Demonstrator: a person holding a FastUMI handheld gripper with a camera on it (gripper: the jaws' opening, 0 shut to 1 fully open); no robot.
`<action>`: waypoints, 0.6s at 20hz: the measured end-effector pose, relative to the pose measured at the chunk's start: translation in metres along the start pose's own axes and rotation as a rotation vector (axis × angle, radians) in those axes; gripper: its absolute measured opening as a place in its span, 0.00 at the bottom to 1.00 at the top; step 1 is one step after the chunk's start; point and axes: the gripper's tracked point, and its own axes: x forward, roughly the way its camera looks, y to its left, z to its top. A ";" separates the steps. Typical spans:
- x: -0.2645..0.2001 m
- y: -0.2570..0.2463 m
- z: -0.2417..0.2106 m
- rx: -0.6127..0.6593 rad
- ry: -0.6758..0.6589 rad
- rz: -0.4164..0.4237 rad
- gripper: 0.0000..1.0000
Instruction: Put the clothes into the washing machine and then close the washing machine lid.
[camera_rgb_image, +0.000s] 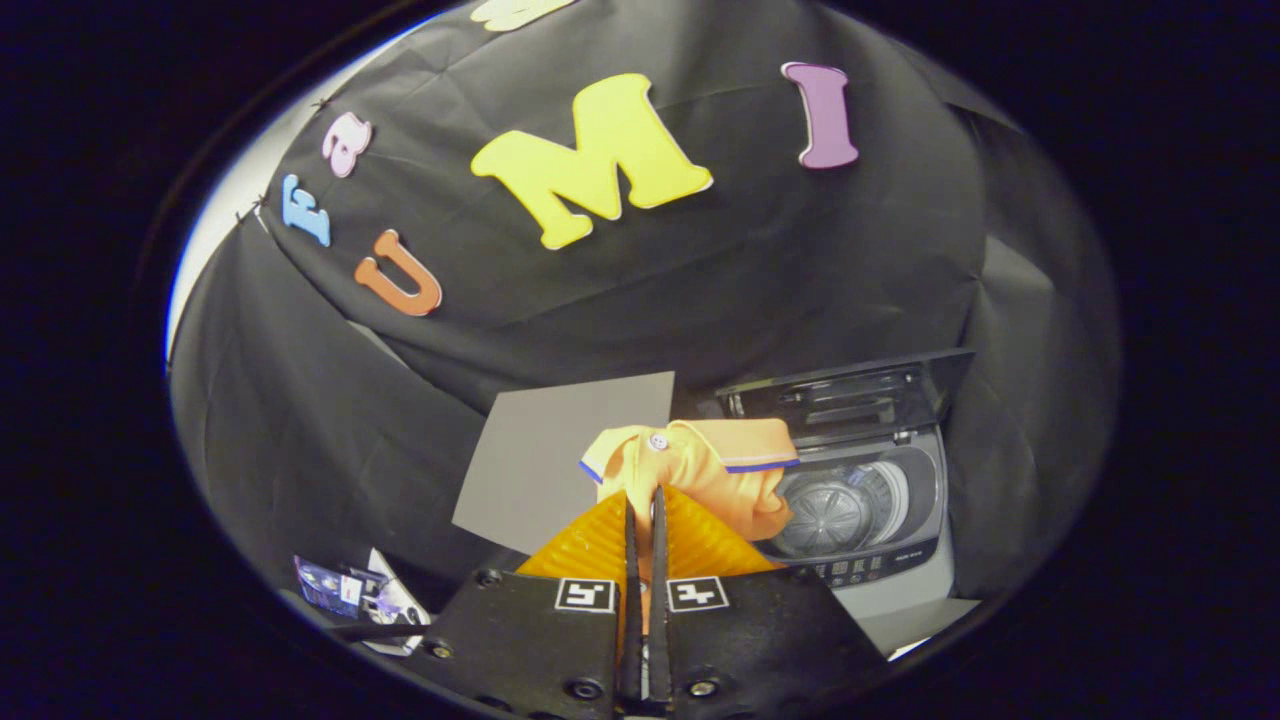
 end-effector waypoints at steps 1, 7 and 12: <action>-0.002 -0.006 0.001 0.010 -0.007 -0.001 0.06; -0.004 -0.043 0.008 0.069 -0.033 -0.029 0.06; -0.005 -0.072 0.009 0.093 -0.030 -0.056 0.06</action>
